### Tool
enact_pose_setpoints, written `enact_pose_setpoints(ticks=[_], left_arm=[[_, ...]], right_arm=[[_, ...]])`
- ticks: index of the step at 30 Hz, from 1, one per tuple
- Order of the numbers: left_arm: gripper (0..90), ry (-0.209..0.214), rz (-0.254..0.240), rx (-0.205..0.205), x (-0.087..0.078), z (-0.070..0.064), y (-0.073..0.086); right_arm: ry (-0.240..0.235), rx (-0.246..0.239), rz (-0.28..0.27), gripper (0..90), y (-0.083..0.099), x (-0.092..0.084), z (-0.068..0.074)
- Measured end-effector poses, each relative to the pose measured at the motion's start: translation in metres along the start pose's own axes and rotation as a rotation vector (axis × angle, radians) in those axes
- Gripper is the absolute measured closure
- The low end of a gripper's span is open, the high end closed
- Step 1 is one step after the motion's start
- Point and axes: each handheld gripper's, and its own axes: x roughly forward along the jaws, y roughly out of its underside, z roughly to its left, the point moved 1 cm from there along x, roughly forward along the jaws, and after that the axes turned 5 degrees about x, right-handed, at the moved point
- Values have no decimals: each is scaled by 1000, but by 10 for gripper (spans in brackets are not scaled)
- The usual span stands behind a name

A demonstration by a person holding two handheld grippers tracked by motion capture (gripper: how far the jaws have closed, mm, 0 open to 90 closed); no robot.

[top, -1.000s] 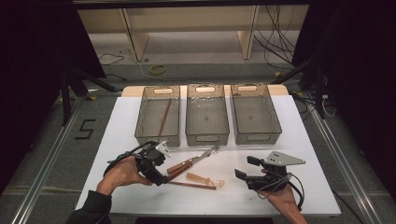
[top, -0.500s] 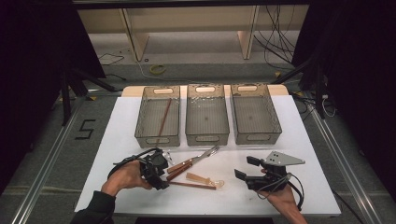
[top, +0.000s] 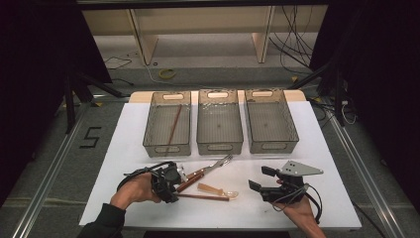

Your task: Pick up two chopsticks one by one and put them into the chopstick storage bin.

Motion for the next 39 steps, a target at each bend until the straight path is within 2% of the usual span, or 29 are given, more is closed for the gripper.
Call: enact_pose_setpoints(ticks=[2,5,9,12,16,17,27,31,35,39], left_arm=[[659,-4,23,26,0,-2,-1],[732,-7,34,58,0,-6,-2],[769,-9,38,96,0,-10,-2],[799,-10,53,151,0,-13,-2],[823,3,35,170,1,-15,-1],[828,6,45,186,0,-14,-1],[841,2,30,198,-2,-15,0],[842,-2,8,177,-7,-16,0],[843,-12,-1,180,-13,-18,-1],[844,-25,-39,175,-21,-20,-3]], right_arm=[[0,0,0,274,0,0,0],[0,-1,0,274,0,0,0],[1,0,1,274,0,0,0],[2,-2,1,274,0,0,0],[2,0,2,274,0,0,0],[2,-2,1,274,0,0,0],[2,-1,1,275,0,0,0],[1,0,1,274,0,0,0],[2,0,2,275,0,0,0],[2,0,1,274,0,0,0]])
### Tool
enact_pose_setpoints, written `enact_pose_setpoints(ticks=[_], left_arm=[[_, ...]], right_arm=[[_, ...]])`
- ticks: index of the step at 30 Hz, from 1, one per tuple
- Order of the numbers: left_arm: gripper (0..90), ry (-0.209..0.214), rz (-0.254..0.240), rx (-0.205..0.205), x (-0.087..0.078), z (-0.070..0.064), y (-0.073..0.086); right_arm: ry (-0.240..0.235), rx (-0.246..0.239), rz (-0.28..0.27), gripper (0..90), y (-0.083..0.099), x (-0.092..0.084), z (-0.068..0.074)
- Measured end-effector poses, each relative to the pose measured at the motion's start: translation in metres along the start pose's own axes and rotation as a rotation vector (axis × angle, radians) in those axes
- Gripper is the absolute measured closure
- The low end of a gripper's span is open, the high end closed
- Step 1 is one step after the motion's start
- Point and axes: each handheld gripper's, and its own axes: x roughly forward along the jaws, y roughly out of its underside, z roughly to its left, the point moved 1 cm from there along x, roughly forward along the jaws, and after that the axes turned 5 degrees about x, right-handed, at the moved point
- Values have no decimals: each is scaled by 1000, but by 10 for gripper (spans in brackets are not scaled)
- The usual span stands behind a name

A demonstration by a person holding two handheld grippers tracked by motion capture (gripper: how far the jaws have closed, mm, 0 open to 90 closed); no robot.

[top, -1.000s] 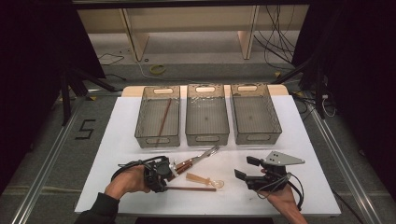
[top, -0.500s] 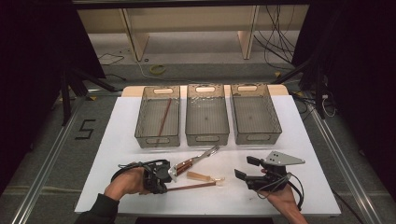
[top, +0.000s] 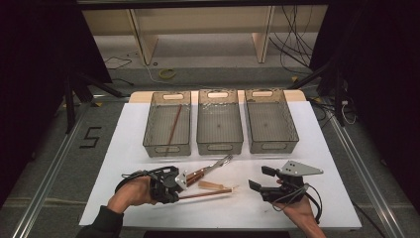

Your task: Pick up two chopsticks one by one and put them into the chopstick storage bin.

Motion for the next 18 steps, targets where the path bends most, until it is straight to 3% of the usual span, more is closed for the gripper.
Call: enact_pose_setpoints(ticks=[3,9,13,18], left_arm=[[843,-14,-43,-10,-8,-1,-3],[843,-56,-105,-78,-18,4,-6],[843,-83,-151,-145,-22,9,-5],[843,-93,-189,-191,-27,16,-3]], right_arm=[[0,0,0,274,0,0,0],[0,-1,-1,274,0,0,0],[0,0,0,275,0,0,0],[1,2,1,274,0,0,0]])
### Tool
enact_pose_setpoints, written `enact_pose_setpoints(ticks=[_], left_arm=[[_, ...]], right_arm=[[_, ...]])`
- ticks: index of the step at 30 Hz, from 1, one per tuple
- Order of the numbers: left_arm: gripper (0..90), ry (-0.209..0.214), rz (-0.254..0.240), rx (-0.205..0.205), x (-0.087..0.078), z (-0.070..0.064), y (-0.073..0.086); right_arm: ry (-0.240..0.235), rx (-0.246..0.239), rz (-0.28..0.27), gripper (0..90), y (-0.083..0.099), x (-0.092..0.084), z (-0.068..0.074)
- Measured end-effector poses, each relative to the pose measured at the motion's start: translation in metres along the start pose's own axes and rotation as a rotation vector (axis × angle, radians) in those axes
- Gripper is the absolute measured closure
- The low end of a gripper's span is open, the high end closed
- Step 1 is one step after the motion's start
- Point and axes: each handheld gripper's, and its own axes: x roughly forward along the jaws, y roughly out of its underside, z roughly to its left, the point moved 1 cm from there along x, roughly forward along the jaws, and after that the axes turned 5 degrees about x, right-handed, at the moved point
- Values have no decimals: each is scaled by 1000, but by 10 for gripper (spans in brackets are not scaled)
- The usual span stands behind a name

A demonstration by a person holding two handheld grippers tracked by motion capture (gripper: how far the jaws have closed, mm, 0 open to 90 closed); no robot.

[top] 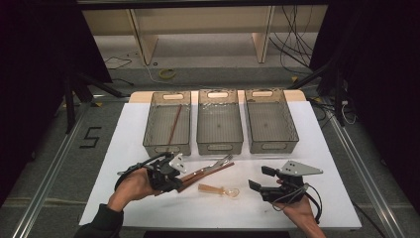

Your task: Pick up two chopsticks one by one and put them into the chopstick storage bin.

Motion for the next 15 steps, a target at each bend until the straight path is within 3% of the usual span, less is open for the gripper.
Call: enact_pose_setpoints(ticks=[15], left_arm=[[843,-84,-107,-145,-19,29,1]], right_arm=[[-1,9,-1,274,0,1,-1]])
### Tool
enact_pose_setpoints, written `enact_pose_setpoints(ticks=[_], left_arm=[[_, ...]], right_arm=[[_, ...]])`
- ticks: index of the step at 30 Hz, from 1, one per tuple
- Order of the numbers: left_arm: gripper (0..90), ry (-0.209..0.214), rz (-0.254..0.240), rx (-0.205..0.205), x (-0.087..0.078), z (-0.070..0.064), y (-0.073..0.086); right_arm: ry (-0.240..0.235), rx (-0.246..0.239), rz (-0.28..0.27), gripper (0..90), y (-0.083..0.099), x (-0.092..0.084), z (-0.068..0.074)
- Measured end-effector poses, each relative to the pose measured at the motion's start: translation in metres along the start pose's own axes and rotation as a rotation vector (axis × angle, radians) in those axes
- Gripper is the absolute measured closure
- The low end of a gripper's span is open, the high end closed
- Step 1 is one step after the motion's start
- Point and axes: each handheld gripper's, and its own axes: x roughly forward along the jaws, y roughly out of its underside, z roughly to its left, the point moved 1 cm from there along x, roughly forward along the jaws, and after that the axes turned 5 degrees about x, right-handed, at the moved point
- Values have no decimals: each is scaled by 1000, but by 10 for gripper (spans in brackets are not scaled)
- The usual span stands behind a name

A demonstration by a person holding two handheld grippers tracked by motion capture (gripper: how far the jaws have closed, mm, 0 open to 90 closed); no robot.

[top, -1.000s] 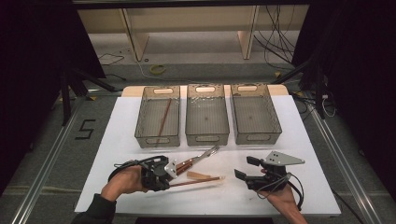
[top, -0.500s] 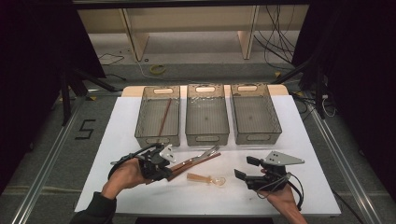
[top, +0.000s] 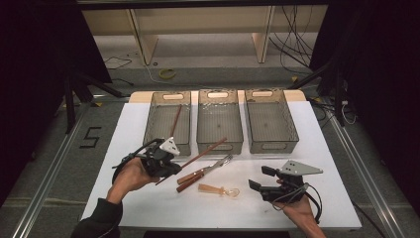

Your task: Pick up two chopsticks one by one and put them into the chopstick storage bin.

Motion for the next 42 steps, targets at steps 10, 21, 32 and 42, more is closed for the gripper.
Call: enact_pose_setpoints(ticks=[10,21,32,42], left_arm=[[843,-38,-58,-97,-7,32,-3],[843,-78,-92,-167,-21,64,-14],[844,-127,-102,-264,-21,102,-17],[844,-173,-117,-363,-15,132,-10]], right_arm=[[0,-1,0,274,0,0,0],[-2,1,0,275,0,0,-1],[-4,2,1,275,0,0,-1],[-5,3,2,275,0,0,-1]])
